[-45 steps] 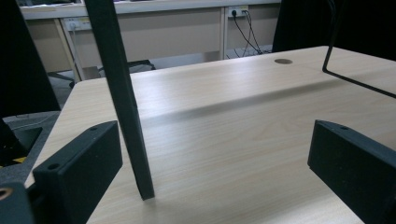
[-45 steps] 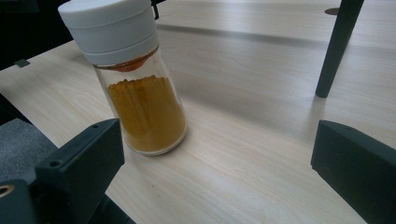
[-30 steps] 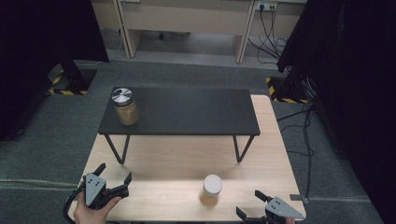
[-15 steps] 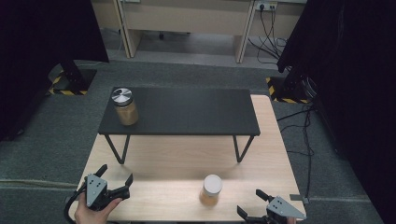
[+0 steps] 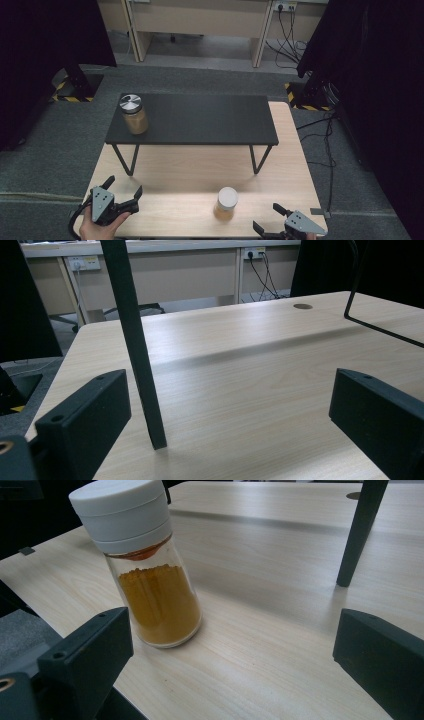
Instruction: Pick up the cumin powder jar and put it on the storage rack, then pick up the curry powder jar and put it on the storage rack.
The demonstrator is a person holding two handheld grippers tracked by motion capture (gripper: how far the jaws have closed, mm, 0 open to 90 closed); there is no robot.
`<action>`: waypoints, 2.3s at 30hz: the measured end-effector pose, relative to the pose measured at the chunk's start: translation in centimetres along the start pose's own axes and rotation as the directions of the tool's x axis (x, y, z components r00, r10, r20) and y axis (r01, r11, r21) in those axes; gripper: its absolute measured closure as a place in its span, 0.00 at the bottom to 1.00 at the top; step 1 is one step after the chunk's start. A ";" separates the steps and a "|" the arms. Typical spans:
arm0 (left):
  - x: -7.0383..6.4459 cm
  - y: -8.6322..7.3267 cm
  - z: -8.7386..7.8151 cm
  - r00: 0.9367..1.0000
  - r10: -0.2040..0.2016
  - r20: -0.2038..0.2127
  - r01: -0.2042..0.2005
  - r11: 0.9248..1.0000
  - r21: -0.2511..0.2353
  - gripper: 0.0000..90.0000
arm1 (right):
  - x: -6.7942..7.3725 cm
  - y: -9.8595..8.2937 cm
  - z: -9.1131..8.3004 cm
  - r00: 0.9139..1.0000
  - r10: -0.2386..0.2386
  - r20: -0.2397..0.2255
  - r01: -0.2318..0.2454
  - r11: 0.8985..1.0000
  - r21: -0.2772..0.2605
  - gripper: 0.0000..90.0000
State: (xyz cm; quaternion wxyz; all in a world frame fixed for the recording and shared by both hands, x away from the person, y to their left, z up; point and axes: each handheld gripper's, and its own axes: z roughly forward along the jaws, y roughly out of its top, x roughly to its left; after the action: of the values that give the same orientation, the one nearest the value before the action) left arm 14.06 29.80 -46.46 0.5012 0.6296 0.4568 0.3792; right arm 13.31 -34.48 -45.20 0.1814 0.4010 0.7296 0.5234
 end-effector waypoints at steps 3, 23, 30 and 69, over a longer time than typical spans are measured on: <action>0.0 0.0 0.0 1.000 -0.003 0.003 0.003 1.000 -0.005 0.02 | 0.1 0.1 0.0 1.000 -0.005 0.000 0.005 1.000 -0.002 0.03; 0.6 0.3 -0.2 1.000 -0.021 0.002 0.021 1.000 -0.013 0.02 | 2.4 0.7 2.7 0.996 -0.060 -0.068 0.061 0.998 0.013 0.03; 0.7 0.2 -0.3 1.000 -0.027 -0.003 0.026 1.000 -0.013 0.02 | 3.4 0.2 4.0 0.994 -0.085 -0.067 0.084 0.996 -0.019 0.03; 0.7 0.2 0.0 0.999 -0.034 0.015 0.034 0.999 -0.001 0.02 | 3.0 0.2 9.9 0.985 -0.130 -0.110 0.126 0.991 -0.045 0.29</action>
State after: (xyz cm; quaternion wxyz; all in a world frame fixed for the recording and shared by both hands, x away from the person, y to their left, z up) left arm 14.29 30.41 -46.30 0.5115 0.6240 0.4636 0.3663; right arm 18.32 -26.02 -48.34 0.1806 0.3195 0.7530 0.5461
